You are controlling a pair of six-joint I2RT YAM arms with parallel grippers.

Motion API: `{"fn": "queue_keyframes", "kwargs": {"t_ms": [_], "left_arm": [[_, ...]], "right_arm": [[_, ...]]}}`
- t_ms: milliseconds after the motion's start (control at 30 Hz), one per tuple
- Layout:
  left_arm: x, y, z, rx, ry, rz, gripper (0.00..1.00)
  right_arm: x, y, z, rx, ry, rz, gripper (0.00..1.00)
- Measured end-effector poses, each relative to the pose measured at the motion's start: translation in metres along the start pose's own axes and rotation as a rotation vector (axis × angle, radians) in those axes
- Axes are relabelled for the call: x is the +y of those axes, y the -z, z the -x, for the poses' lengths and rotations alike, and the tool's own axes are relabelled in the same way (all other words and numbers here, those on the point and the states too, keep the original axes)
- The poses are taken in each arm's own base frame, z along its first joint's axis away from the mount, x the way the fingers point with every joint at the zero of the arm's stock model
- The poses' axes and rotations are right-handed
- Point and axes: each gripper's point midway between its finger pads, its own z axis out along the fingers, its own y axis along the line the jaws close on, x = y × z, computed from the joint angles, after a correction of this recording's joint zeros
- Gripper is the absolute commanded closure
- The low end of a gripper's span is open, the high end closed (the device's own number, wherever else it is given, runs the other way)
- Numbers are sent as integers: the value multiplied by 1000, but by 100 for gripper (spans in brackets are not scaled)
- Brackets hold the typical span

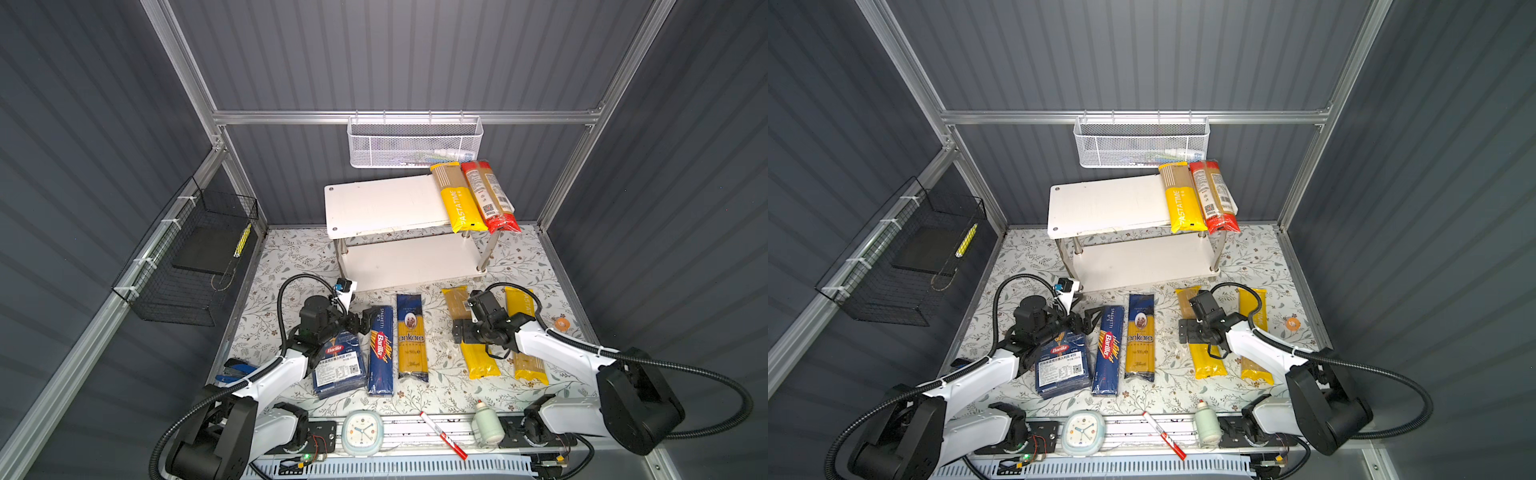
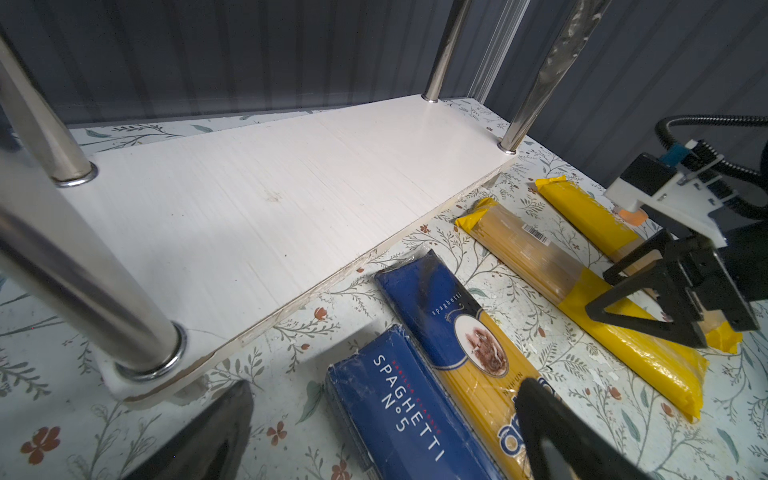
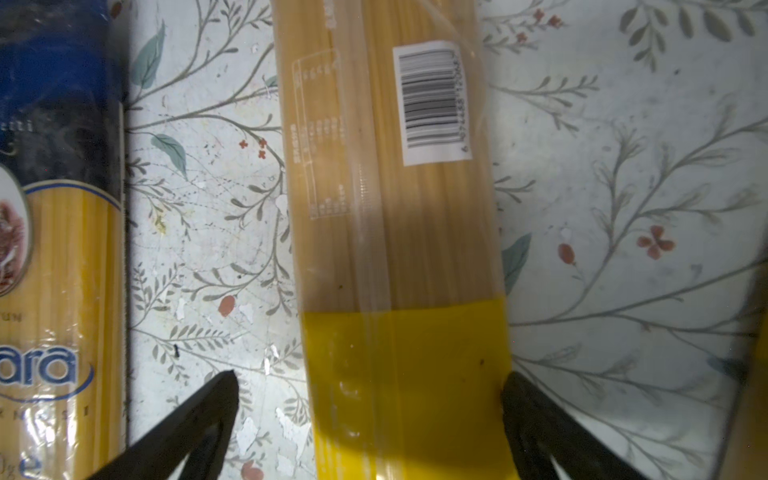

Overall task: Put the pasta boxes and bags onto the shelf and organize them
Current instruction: 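Align the right gripper over the nearer clear spaghetti bag's middle, then lower the right gripper and close it on the clear spaghetti bag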

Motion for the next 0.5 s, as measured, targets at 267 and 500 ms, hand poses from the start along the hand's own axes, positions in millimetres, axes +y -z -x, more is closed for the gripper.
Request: {"fn": "queue_keyframes", "kwargs": {"t_ms": [267, 500], "left_arm": [[0, 0, -1, 2, 1, 0, 1], [0, 0, -1, 2, 1, 0, 1]], "right_arm": [[-4, -8, 9, 9, 19, -55, 1], [0, -23, 15, 49, 55, -74, 1]]}}
